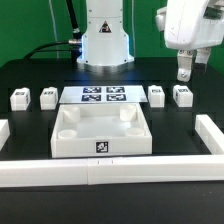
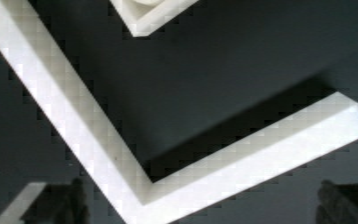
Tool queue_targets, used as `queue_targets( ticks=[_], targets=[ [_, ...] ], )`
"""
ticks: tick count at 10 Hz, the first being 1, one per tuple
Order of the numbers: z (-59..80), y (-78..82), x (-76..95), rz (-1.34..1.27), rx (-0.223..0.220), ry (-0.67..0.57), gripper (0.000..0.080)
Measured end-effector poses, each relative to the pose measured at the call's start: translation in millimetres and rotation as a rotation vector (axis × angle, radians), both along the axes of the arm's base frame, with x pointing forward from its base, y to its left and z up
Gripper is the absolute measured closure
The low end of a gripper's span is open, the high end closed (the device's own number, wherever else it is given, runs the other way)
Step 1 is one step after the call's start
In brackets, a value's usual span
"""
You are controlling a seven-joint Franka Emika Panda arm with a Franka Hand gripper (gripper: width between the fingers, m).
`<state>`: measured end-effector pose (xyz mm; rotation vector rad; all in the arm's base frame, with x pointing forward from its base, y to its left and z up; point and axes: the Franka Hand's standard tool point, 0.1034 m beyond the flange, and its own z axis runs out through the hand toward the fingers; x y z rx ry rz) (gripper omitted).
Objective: Assemble square table
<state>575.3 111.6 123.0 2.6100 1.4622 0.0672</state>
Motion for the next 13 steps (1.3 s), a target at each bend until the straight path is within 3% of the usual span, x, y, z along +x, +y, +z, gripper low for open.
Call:
queue_targets(
  ticks=[8,11,13],
  targets=[
    [-0.2,-4.3,-2.3,0.063,-0.014,0.004,0.0150],
    [-11.9,-55.2,-55.0,0.349,-0.039,0.073,0.0150],
    [-28.1,-82.8,-75.1,0.542,-0.043,0.116,0.0150]
  ],
)
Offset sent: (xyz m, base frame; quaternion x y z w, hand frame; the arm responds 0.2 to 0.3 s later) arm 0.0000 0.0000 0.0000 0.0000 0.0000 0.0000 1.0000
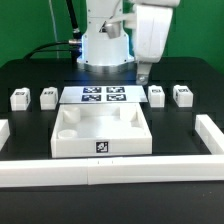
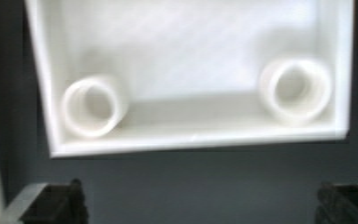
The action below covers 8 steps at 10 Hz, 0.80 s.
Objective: Assemble square table
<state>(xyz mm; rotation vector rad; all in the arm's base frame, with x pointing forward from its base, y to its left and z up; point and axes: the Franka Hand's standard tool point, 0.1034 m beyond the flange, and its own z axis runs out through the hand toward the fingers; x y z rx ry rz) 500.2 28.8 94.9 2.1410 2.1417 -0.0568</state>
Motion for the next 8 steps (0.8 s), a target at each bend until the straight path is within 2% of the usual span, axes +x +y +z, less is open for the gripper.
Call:
queue_targets(
  ticks=[2,6,7,8],
  targets=[
    [-21.0,-19.7,-17.1,0.148,0.006,0.046,0.0150],
    [-20.7,-19.2,-16.3,0.123,0.007,0.044,0.0150],
    [-23.2,-23.8,-20.4,0.106,0.010,0.061,0.0150],
    [-30.3,-38.9,-32.0,0.043,0.023,0.112,0.0150]
  ],
)
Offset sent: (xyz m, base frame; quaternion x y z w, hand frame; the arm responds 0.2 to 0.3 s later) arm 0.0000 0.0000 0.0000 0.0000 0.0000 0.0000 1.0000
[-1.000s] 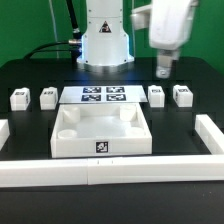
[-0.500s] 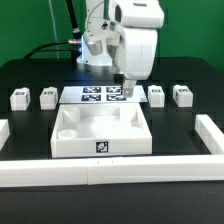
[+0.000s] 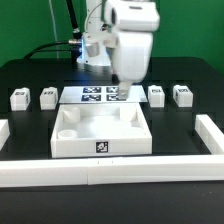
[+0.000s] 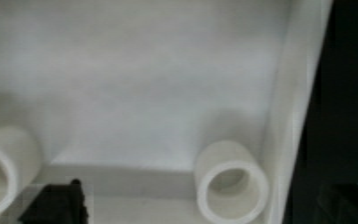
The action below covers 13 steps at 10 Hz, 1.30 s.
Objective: Assemble square table
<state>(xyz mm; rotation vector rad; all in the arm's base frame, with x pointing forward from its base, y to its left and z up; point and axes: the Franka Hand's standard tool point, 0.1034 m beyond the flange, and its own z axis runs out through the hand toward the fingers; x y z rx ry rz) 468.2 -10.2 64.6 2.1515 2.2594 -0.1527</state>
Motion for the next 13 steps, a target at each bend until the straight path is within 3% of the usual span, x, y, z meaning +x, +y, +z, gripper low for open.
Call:
queue_targets(
  ticks=[2,4,7,8,10,11,12,13],
  targets=[
    [-26.9,-23.2,-21.6,-0.021,0.016,0.048,0.0150],
    [-48.0,-25.8,-33.0,-0.036,0.030,0.077,0.0150],
    [-55.9,-29.7,-30.4,-0.044,0.049,0.033,0.0150],
    [-56.1,-28.9,-30.8,-0.043,0.048,0.035,0.0189],
    [-56.1,-28.9,-30.8,-0.044,0.048,0.035,0.0465],
    [-56.1,-28.9,-30.8,-0.044,0.048,0.035,0.0465],
    [-56.1,-28.9,-30.8,-0.044,0.048,0.035,0.0648],
    [-55.3,-29.0,-29.3,-0.044,0.049,0.029,0.0736]
  ],
)
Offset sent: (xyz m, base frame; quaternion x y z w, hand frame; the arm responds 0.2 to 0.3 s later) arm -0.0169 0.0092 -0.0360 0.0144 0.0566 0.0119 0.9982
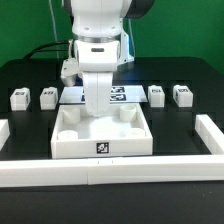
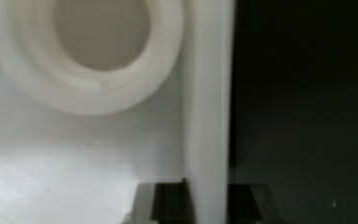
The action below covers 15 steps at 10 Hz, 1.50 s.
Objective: Assemble square table
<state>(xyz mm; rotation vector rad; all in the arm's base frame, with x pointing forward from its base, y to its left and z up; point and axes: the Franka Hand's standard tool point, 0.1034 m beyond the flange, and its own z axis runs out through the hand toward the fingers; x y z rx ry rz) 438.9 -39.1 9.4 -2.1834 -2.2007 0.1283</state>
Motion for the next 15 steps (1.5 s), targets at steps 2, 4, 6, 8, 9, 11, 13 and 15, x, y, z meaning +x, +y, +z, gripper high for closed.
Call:
queue_targets(
  ticks=[2,4,6,8,9,11,13,15],
  targets=[
    [0.7,0.1,1.4,0.000,0.001,-0.006,0.0736],
    [0.9,0.1,1.8,0.000,0.001,-0.007,0.0736],
    [0.9,0.1,1.9,0.000,0.001,-0.007,0.0736],
    [-0.1,20.0,10.6,0.016,0.017,-0.038,0.0736],
    [-0.7,36.3,16.5,0.022,0.026,-0.045,0.0736],
    [-0.7,60.1,30.0,0.032,0.038,-0.064,0.0736],
    [-0.7,78.2,43.8,0.020,0.045,-0.080,0.0737],
    [-0.6,81.1,54.3,0.017,0.045,-0.079,0.0739]
  ],
)
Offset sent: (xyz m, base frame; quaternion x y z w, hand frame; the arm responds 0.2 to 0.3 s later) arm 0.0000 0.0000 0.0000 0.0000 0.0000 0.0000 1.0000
